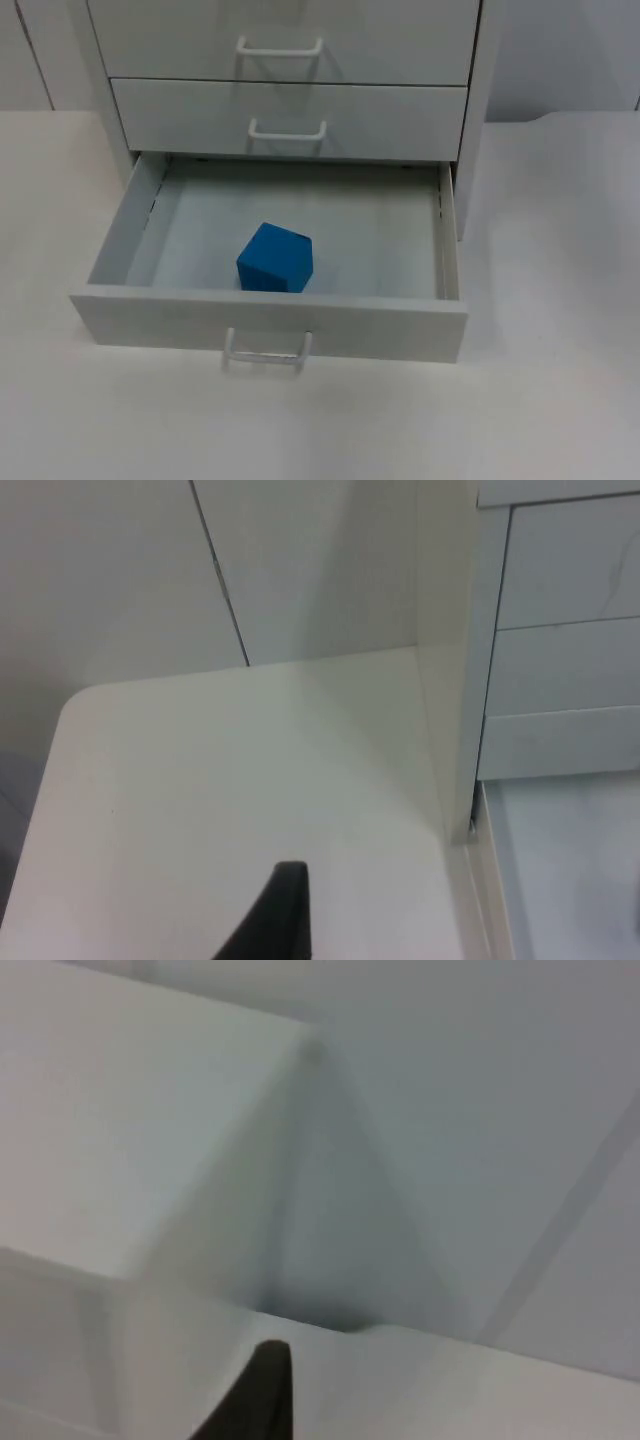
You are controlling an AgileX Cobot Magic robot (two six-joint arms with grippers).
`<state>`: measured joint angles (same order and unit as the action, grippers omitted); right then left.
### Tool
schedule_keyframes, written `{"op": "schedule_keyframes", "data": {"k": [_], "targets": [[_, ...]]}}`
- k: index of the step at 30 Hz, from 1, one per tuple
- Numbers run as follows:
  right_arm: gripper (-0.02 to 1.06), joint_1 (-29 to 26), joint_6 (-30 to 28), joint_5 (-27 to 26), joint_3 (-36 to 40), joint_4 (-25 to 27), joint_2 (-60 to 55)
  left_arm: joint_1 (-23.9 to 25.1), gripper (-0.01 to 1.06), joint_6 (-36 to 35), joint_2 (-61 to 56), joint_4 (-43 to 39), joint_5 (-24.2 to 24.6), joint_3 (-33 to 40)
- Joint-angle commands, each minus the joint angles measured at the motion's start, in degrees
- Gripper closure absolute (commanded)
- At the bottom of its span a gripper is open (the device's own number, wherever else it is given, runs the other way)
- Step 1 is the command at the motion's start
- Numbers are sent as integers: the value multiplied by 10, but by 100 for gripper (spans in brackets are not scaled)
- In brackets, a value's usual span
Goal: Open the drawer with the left hand, place the block into the drawer with the right hand, then close the drawer with the left hand.
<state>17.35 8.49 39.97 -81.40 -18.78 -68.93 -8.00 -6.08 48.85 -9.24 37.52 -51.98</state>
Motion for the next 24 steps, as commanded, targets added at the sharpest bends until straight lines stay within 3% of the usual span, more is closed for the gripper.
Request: {"op": "schedule_keyframes", "data": {"k": [1, 5, 6, 7, 10, 16, 20, 24], "targets": [[0, -49, -39, 21, 0, 20, 21, 1, 0, -4, -3, -2, -8, -3], [0, -161, -166, 20, 0, 179, 37, 1, 0, -4, -3, -2, -13, -3], [0, -161, -166, 20, 0, 179, 37, 1, 0, -4, -3, -2, -13, -3], [0, -188, -192, 14, 3, 217, 37, 1, 0, -4, -3, -2, -16, -3], [0, -248, -223, -17, 39, 264, 37, 1, 0, -4, -3, -2, -21, -3], [0, -275, -201, -66, 151, 235, 39, 1, 0, -4, -3, -2, -22, -3], [0, -275, -161, -104, 182, 200, 39, 1, 0, -4, -3, -2, -22, -3], [0, -275, -117, -104, 182, 185, 39, 1, 0, -4, -3, -2, -22, -3]]}}
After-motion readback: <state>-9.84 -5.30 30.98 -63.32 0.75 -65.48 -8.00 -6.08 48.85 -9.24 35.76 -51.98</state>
